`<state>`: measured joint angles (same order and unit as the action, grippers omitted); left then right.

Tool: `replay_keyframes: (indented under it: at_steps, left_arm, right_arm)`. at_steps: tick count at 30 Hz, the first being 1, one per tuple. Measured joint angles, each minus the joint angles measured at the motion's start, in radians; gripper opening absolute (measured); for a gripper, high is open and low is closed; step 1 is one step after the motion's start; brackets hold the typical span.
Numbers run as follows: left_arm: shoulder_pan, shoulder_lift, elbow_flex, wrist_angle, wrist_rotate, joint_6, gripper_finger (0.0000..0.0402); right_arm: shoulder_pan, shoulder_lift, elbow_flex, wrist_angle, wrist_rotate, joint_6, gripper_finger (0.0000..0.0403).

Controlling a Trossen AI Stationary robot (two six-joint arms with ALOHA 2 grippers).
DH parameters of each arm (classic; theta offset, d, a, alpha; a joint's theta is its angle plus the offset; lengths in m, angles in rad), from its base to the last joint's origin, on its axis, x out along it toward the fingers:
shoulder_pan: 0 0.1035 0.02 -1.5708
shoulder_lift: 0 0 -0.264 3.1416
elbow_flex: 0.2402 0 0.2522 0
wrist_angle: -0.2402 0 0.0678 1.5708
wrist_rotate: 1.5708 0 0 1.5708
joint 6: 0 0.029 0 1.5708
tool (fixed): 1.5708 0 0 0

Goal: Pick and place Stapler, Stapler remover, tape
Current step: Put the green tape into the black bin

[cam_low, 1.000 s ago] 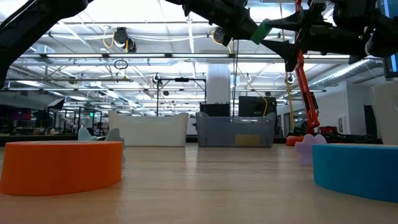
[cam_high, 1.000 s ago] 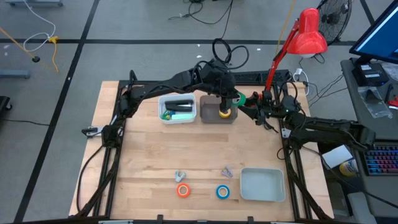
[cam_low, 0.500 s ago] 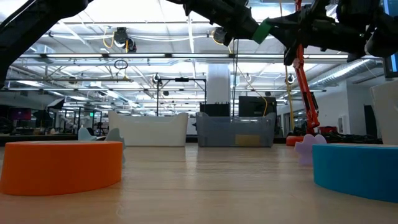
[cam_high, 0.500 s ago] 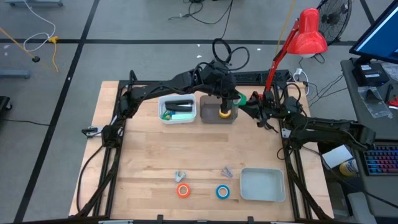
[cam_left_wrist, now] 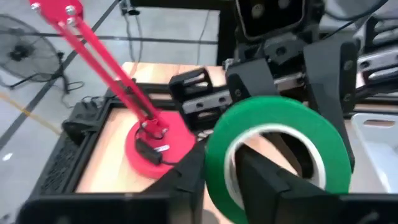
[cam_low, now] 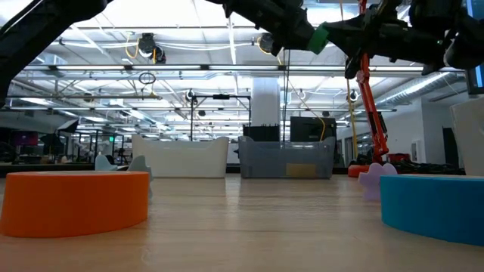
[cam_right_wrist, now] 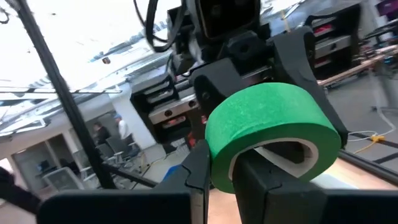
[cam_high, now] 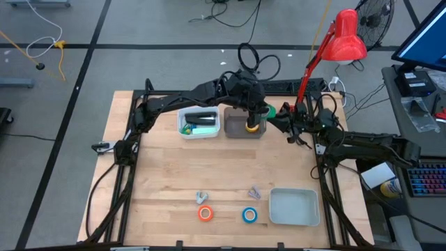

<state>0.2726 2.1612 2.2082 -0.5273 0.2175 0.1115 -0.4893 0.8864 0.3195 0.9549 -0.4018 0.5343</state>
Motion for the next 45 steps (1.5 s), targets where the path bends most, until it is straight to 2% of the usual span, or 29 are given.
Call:
replay_keyframes:
  at_steps: [6,13,20,28,31,36,40,45]
  left_arm:
    - [0.014,-0.003,0.000,-0.048,-0.092,-0.001,0.0163]
    - [0.071,-0.060,-0.002,-0.290,-0.136,0.031,0.0217]
    - [0.129,-0.149,-0.002,-0.535,-0.177,0.006,0.0230]
    - [0.136,-0.232,-0.033,-0.628,-0.092,0.014,0.0228]
    - [0.136,-0.309,-0.130,-0.591,-0.091,0.004,0.0228]
    - [0.128,-0.515,-0.401,-0.366,-0.098,-0.061,0.0227]
    - [0.111,-0.668,-0.616,-0.227,-0.139,-0.124,0.0228]
    - [0.085,-0.819,-0.826,-0.116,-0.168,-0.176,0.0228]
  right_arm:
    - [0.000,0.001,0.000,-0.037,0.035,-0.001,0.0035]
    - [-0.001,-0.002,0.002,-0.130,0.070,-0.023,0.0035]
    - [0.007,-0.001,0.001,-0.241,0.114,-0.020,0.0035]
    - [0.068,-0.001,0.026,-0.255,0.188,-0.059,0.0035]
    - [0.095,-0.001,0.045,-0.273,0.221,-0.087,0.0035]
    - [0.119,0.001,0.089,-0.333,0.248,-0.125,0.0035]
    - [0.119,0.014,0.156,-0.459,0.246,-0.170,0.0035]
    - [0.119,0.086,0.279,-0.649,0.244,-0.234,0.0035]
